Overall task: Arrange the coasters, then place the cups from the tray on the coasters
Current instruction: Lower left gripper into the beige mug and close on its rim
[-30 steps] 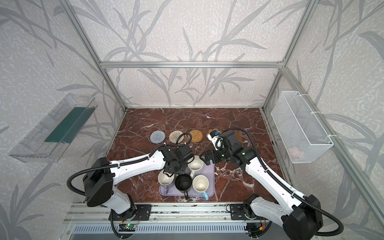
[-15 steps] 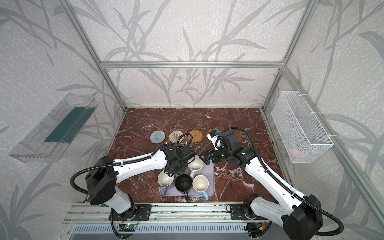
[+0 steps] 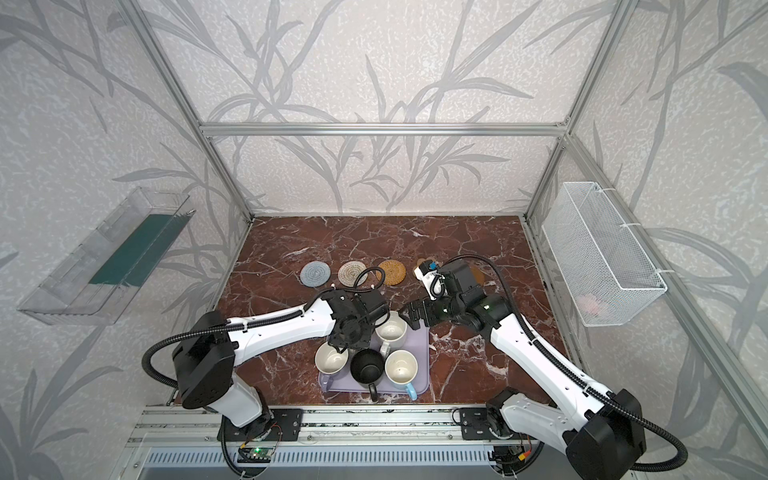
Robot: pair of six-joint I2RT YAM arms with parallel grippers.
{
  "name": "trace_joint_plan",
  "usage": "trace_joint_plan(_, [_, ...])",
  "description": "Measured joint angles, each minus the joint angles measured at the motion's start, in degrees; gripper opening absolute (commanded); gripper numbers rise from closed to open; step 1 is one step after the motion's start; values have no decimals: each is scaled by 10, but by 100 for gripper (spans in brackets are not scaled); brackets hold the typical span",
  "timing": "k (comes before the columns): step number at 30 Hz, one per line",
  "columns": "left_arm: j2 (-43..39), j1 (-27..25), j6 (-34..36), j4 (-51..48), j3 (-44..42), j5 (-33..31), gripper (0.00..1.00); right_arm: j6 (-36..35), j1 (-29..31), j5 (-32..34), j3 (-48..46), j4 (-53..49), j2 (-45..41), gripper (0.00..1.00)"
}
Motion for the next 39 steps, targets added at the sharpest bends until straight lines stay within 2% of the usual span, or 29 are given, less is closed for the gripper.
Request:
trace_joint_plan(10, [-18,10,4,5,2,-1,0,0,5,9,16,-7,-8,99])
trace_joint_plan(15, [-7,11,9,-2,6,10,10,0,6,16,16,-9,-11,99])
trace_joint_plan(24, [14,11,19,-17,14,20,22,0,6,23,16,-9,-15,99])
trace_joint_plan(32, [28,11,26,-23,23,19,27,0,6,25,16,-9,-15,99])
trace_joint_plan(36, [33,11,26,-21,23,19,33,0,6,28,16,-10,-15,99])
trace_joint_plan(39, [34,12,27,-20,23,19,33,0,6,29,16,-12,-15,99])
